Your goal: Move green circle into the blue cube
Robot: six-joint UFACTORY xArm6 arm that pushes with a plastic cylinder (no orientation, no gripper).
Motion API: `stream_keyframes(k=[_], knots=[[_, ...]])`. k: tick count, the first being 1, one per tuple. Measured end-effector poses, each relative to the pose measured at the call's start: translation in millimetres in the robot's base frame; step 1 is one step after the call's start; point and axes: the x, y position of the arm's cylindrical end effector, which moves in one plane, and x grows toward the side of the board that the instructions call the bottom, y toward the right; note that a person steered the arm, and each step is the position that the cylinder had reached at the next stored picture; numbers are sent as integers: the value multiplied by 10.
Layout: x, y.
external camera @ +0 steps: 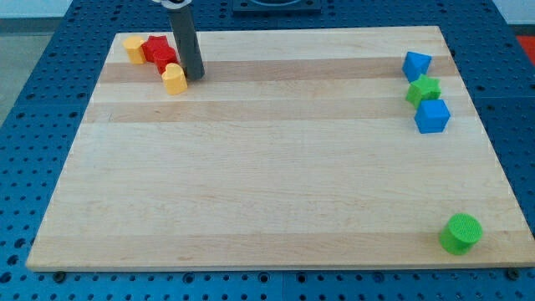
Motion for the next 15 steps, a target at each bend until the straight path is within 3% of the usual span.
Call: stream_keyframes(k=[1,3,5,7,9,15], knots=[[184,386],[1521,1744],[2806,2492],[2822,2493],[3151,2959],[3146,3358]])
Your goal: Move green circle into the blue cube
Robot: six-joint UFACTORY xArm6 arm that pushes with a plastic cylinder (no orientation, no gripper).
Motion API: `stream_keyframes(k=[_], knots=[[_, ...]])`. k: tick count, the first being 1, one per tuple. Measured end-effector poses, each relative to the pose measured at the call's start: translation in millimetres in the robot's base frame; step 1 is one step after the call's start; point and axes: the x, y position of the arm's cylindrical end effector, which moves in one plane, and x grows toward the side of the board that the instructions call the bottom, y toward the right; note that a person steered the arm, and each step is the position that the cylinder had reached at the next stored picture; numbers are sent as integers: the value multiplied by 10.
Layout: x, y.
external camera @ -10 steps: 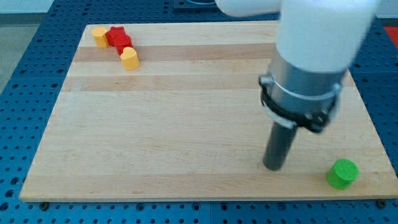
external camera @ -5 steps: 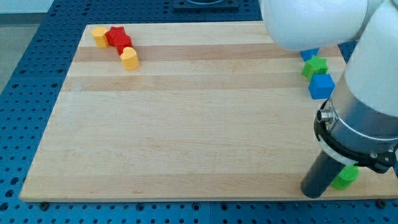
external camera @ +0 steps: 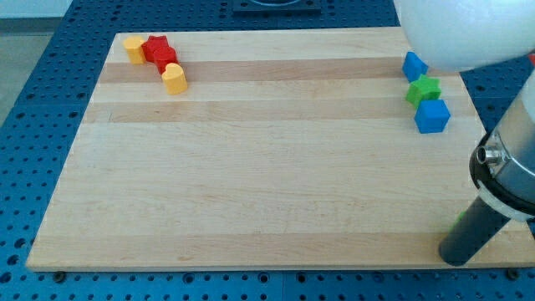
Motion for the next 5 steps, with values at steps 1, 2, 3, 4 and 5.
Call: stream_keyframes(k=[1,2,3,4,5], knots=[[-453,1],[-638,-3],[-625,-20],[-165,-398],[8,-453]])
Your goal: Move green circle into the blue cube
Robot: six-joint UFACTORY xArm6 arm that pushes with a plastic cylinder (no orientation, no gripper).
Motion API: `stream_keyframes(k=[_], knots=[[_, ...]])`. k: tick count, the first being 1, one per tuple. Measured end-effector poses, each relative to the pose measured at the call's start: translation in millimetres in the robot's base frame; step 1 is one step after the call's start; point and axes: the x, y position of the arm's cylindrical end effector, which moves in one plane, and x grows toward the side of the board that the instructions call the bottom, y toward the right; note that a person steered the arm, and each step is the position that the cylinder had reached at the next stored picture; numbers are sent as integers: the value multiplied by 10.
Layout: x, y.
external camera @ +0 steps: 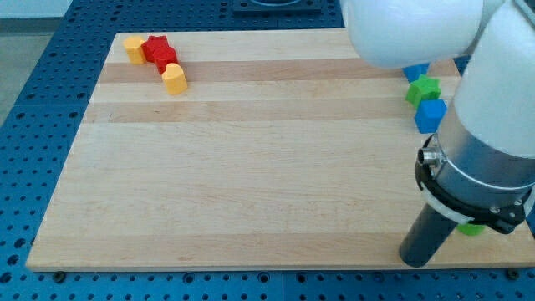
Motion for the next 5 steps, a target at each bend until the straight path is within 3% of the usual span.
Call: stream_keyframes(k=[3,5], knots=[[1,136],[-3,856]])
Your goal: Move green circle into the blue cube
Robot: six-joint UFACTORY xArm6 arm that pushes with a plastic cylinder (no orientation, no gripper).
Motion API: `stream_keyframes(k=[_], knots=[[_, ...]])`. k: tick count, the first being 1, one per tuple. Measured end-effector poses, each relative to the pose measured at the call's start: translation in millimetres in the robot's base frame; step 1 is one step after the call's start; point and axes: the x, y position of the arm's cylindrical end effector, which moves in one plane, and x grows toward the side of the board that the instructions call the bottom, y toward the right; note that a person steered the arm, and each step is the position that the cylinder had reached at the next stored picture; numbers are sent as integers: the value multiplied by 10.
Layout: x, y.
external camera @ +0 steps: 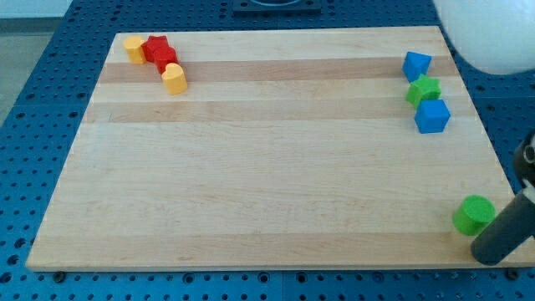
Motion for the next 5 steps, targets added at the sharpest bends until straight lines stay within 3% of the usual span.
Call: stream_keyframes(k=[2,5], knots=[[-144,-21],[-904,-45]])
